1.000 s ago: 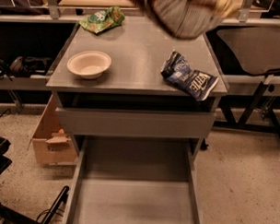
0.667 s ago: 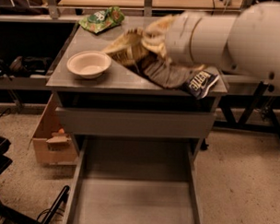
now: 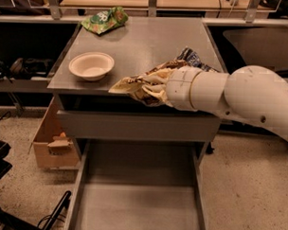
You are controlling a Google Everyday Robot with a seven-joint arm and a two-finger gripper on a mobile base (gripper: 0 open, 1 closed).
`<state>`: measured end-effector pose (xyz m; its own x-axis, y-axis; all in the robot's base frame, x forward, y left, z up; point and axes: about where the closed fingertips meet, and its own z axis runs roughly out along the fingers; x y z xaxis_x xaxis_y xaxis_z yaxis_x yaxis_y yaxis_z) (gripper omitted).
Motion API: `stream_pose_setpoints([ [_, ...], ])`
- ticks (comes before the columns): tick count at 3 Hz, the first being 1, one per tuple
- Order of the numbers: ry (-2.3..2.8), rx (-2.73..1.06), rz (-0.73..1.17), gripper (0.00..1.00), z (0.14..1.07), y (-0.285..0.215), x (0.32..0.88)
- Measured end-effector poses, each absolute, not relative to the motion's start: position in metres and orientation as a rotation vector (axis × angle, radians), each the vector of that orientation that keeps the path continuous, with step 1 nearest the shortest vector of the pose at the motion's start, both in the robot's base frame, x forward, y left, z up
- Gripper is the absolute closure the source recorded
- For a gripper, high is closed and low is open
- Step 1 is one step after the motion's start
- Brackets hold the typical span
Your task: Place brown chip bag into middle drawer
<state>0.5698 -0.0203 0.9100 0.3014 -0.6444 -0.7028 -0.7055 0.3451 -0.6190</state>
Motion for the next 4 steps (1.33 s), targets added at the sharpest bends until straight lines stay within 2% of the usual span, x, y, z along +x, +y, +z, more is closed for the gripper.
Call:
stream_pose_setpoints([
  [2,1.367,-1.300,0.063,1.00,0.913,-0.017,0.552],
  [4,1.227,-1.457,0.030,1.00,0.975,0.046,0.445],
])
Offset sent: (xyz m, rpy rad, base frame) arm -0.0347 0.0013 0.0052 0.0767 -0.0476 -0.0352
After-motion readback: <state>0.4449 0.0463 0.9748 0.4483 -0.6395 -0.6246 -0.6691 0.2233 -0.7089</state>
